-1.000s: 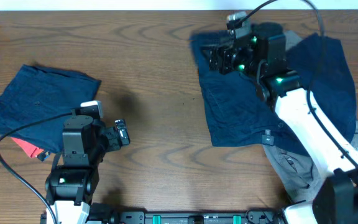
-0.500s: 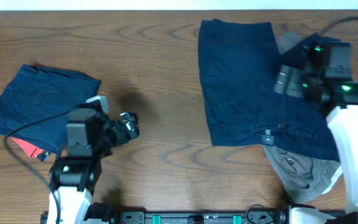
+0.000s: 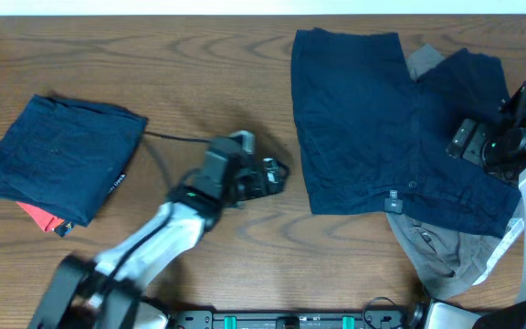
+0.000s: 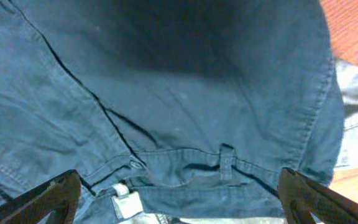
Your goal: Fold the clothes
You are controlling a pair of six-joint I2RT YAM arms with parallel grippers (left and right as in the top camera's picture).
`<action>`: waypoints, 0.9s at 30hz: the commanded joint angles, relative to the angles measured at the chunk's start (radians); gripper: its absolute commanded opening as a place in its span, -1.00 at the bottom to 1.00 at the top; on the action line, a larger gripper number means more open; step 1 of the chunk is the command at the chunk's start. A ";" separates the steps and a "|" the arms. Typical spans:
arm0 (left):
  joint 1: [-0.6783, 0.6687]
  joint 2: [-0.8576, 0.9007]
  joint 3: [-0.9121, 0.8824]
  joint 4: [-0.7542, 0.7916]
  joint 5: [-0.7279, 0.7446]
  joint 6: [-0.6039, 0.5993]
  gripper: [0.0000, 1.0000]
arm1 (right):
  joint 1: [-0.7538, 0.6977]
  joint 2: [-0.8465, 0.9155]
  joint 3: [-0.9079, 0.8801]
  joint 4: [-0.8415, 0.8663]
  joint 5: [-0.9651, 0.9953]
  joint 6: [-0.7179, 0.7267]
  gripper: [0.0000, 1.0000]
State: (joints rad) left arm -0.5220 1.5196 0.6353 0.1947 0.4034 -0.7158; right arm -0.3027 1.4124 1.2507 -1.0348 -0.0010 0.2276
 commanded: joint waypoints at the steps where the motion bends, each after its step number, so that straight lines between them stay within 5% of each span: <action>1: -0.076 0.111 0.008 0.114 0.008 -0.117 0.96 | -0.006 -0.004 0.010 -0.006 -0.014 0.011 0.99; 10: -0.233 0.348 0.008 0.467 0.000 -0.252 0.86 | -0.005 -0.004 0.010 -0.009 -0.015 0.011 0.98; 16: -0.235 0.359 0.009 0.531 0.001 -0.258 -0.78 | -0.005 -0.004 0.010 -0.013 -0.015 0.011 0.98; 17: -0.232 0.358 0.008 0.538 0.001 -0.258 -0.88 | -0.005 -0.004 0.010 -0.013 -0.015 0.012 0.98; 21: -0.195 0.330 0.008 0.548 0.039 -0.208 -0.88 | -0.005 -0.004 0.010 -0.014 -0.014 0.011 0.98; 27: -0.011 0.137 0.008 0.491 0.280 -0.069 -0.88 | -0.005 -0.004 0.010 -0.013 -0.007 0.009 0.99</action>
State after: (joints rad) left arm -0.6262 1.7782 0.6434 0.7021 0.5491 -0.8700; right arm -0.3027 1.4124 1.2507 -1.0473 -0.0109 0.2276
